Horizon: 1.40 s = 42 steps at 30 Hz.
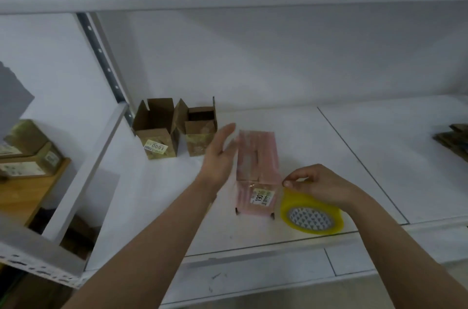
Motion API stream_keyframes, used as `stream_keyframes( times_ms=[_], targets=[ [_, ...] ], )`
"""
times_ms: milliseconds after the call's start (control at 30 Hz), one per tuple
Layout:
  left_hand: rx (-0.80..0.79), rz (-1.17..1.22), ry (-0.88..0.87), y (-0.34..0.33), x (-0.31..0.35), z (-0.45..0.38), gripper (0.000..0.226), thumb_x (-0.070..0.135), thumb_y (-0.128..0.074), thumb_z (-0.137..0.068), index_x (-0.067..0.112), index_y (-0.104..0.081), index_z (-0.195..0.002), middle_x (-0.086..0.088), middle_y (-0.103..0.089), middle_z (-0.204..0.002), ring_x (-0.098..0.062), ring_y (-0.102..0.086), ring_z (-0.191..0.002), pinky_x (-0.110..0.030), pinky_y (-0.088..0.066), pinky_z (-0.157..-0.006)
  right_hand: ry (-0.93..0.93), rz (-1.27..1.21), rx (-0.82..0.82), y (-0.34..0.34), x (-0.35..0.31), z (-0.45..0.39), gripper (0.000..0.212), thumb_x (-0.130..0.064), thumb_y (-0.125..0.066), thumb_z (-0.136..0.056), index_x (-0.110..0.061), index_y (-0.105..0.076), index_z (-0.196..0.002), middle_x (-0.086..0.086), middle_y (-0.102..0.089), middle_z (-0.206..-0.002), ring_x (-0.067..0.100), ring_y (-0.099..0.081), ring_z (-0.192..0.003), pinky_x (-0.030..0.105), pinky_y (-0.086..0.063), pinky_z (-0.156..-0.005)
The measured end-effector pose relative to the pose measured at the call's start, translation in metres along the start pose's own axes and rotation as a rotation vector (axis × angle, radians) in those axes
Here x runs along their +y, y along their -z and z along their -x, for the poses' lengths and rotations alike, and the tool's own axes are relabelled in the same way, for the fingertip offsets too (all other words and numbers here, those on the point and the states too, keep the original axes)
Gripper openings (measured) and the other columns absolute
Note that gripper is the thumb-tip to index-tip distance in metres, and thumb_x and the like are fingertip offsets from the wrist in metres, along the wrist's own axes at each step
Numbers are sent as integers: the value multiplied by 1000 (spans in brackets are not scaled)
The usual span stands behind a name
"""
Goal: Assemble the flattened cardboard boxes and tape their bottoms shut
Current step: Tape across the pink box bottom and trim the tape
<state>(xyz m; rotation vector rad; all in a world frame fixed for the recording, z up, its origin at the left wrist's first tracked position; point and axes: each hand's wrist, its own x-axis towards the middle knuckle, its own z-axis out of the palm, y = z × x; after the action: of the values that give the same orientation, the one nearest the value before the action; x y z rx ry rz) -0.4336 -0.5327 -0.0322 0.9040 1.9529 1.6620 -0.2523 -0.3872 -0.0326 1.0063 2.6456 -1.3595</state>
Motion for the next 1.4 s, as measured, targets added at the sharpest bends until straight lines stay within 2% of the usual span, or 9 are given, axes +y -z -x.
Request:
stream_keyframes(
  times_ms=[67, 233, 467, 600, 733, 867, 1000, 1167, 1400],
  targets=[
    [112, -316, 134, 29, -24, 0, 37, 29, -48, -100, 11, -54, -132, -7, -56, -134, -23, -51, -124, -28, -39, -100, 6, -23, 4, -1, -1, 3, 17, -34, -67, -90, -24, -75, -101, -12, -70, -98, 2, -65, -87, 19, -50, -72],
    [-223, -1107, 492, 46, -65, 30, 67, 57, -59, -87, 5, -47, -126, -13, -46, -125, -31, -48, -119, -38, -46, -94, -7, -50, 24, -7, -3, 5, 12, -34, -68, -89, -27, -74, -97, -9, -70, -95, 5, -65, -86, 25, -52, -75],
    [-295, -1481, 207, 24, -73, 42, 32, 13, -43, -101, 15, -56, -130, -11, -59, -120, -28, -56, -113, -33, -50, -87, -6, -61, 22, -15, -6, 4, 7, -37, -69, -88, -31, -72, -91, -5, -72, -98, 9, -66, -89, 32, -54, -83],
    [-167, -1250, 285, 42, -66, 34, 23, 14, -48, -94, 7, -61, -111, -13, -63, -114, -29, -61, -107, -31, -49, -84, -24, -41, 34, -15, -6, 6, 10, -42, -69, -86, -34, -73, -91, -10, -72, -97, 10, -67, -91, 42, -54, -91],
    [159, -610, 234, 60, -31, 13, 29, 27, -40, -102, 2, -53, -98, -16, -64, -92, -27, -58, -77, -32, -44, -64, -37, -53, 56, -12, -6, 9, 11, -43, -68, -86, -35, -74, -91, -17, -70, -90, 5, -66, -88, 42, -53, -92],
    [-144, -163, 26, 28, 44, 7, 36, 30, -32, -106, 5, -55, -94, -7, -56, -68, -15, -46, -56, -21, -38, -48, -33, -93, 68, -9, -5, 10, 9, -41, -70, -85, -35, -76, -88, -12, -73, -90, 8, -68, -89, 42, -54, -92],
    [-527, -155, 4, -20, 70, 7, 41, 28, -36, -105, 7, -57, -77, -11, -61, -63, -21, -52, -52, -25, -44, -50, -21, -141, 48, -4, -6, 11, 12, -25, -67, -88, -31, -77, -87, -8, -74, -91, 10, -69, -89, 34, -55, -89],
    [-506, -238, 77, -39, 41, -3, 46, 34, -40, -102, 8, -58, -68, -7, -62, -56, -12, -50, -41, -22, -43, -47, -16, -177, -40, 5, -4, 16, 30, -7, -60, -90, -32, -75, -95, -9, -71, -107, 7, -64, -101, 22, -50, -90],
    [-498, -252, 9, -39, 31, -2, 62, 46, -42, -99, -8, -60, -74, -12, -60, -56, -19, -54, -52, -19, -38, -55, -91, 124, 46, 7, 13, 8, 32, -57, -62, -79, -50, -67, -109, -22, -62, -126, 4, -59, -114, 38, -44, -105]
  ],
)
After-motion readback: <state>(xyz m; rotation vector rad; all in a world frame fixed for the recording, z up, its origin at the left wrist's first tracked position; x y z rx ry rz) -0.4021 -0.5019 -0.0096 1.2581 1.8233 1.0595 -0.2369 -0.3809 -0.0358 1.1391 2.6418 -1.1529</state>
